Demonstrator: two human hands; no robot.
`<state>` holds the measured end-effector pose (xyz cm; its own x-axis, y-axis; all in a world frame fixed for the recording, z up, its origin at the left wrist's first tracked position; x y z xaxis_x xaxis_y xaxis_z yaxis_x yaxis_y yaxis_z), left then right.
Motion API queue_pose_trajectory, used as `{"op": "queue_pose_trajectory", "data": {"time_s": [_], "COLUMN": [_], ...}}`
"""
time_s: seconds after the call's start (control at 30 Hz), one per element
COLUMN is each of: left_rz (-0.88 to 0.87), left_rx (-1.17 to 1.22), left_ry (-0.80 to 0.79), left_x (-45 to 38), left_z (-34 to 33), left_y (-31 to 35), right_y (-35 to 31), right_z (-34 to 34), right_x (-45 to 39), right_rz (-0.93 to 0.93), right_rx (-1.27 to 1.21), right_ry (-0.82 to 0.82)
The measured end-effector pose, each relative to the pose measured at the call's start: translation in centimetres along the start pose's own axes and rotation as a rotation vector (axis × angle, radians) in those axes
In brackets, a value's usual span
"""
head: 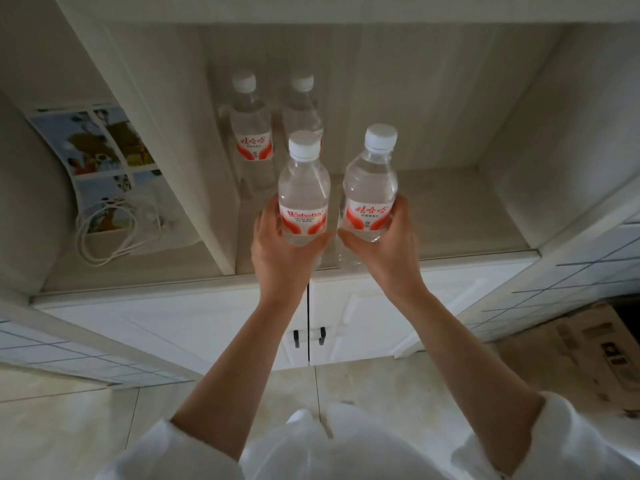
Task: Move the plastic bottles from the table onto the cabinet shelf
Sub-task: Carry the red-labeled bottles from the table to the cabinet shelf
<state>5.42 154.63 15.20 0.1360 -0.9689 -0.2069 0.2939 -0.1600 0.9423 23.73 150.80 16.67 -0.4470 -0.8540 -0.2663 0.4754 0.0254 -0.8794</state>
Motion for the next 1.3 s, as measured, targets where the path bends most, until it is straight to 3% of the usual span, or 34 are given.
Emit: {"op": "queue_pose_trajectory", "data": {"time_s": [0.47, 0.6, 0.73, 1.3], "left_rz": [-0.097, -0.095, -0.066, -0.161], "left_rx": [-0.019, -0.152, -0.031, -0.080], "left_ry": [0.003, 0.033, 0.016, -0.023], "left_x": [-0.1, 0.7, 1.1, -3.2], "left_z": [-1.5, -1.1, -1.8, -11.8], "left_y": [-2.0, -2.9, -3.6, -0.8], "right_y": [2.5, 3.0, 3.0, 7.2], "right_z": [-1.3, -1.5, -1.7, 1.9], "right_x": [-0.2, 1.1, 1.0, -5.9], "right_rz": [0.081, 0.050, 0.061, 0.046], "right_rx": [-0.038, -0.108, -0.110, -0.024], "right_ry": [-0.010, 0.014, 0.015, 0.068]}}
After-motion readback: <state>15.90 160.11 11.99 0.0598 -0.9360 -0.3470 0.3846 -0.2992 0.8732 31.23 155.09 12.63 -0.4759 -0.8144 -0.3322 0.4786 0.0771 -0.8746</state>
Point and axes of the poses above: each hand's wrist, its own x-axis away from the middle knuckle, its own z-axis out of the back of the hand, y = z × x, the point moved 7 cm from there along -x, towards the middle knuckle, and after that the axes turned 1 degree about x, right-handed, at the moved point
